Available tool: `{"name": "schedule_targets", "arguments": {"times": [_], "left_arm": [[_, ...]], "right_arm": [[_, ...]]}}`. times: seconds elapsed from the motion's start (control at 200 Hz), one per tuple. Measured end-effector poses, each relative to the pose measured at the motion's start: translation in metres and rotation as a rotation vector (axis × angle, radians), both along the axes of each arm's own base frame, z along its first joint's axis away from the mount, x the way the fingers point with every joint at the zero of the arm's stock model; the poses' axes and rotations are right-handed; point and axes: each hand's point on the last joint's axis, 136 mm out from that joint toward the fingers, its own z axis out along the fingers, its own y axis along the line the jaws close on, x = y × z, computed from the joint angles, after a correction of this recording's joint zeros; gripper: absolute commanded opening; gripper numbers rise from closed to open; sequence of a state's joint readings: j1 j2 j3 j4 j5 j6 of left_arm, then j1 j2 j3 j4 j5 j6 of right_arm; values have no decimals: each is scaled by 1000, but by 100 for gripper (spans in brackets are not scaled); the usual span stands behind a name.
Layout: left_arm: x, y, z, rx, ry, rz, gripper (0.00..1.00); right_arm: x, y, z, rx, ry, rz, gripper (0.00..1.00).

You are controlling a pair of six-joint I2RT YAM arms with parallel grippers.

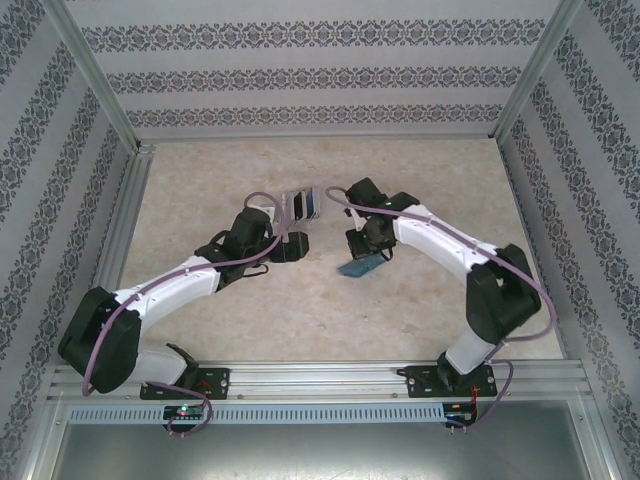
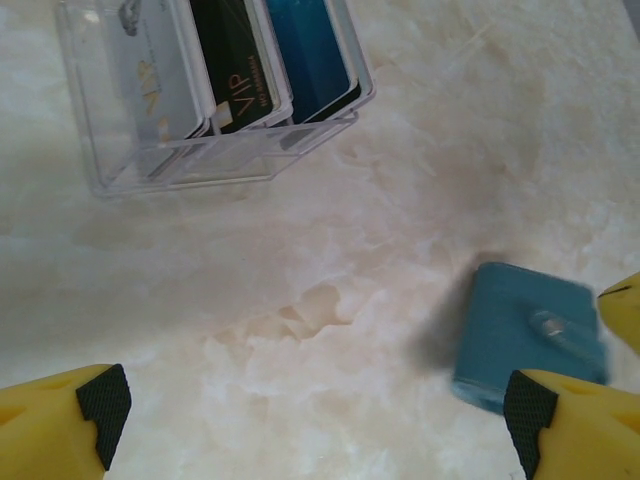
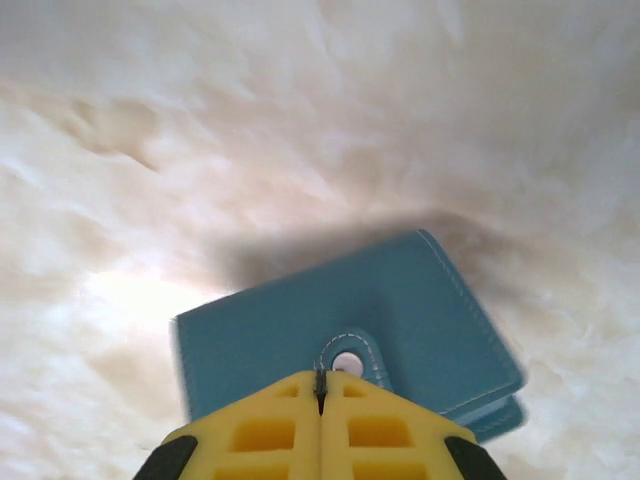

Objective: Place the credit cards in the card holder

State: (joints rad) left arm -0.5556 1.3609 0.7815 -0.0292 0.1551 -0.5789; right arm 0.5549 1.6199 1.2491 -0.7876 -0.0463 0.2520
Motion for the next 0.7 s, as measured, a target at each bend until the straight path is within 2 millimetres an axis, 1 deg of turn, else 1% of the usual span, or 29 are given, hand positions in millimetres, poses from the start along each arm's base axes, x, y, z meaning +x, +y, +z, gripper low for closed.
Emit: {"name": "schedule_targets", "arguments": {"times": [0.08, 0.15, 0.21, 0.28, 0.31, 0.385, 0.45, 0.575, 0.66, 0.699], "left_arm": [[1, -7, 1, -26, 11, -18, 96], [1, -13, 0, -49, 25, -33, 96], [0, -16, -2, -63, 42, -41, 96], [0, -19, -3, -77, 54, -50, 96], [0, -21, -3, -83, 56, -53, 96], [0, -22, -6, -87, 66, -55, 96], [1, -23, -9, -84, 73, -51, 96], [2, -23, -13, -80, 85, -49, 96], [5, -25, -14, -78, 89, -49, 96], [6, -26, -13, -80, 86, -49, 96]], "right_arm": [[6, 7, 21, 65, -71, 3, 0], [10, 12, 32, 106, -116, 4, 0], [11, 14, 34, 126, -131, 4, 0], [10, 14, 31, 131, -127, 3, 0], [8, 14, 27, 129, -119, 0, 0], [0, 11, 16, 121, -78, -11, 11], [-9, 8, 3, 95, -26, -14, 16], [-24, 6, -29, 16, 76, -1, 25], [-35, 3, -52, -43, 147, 8, 29], [-39, 1, -59, -69, 167, 12, 31]]}}
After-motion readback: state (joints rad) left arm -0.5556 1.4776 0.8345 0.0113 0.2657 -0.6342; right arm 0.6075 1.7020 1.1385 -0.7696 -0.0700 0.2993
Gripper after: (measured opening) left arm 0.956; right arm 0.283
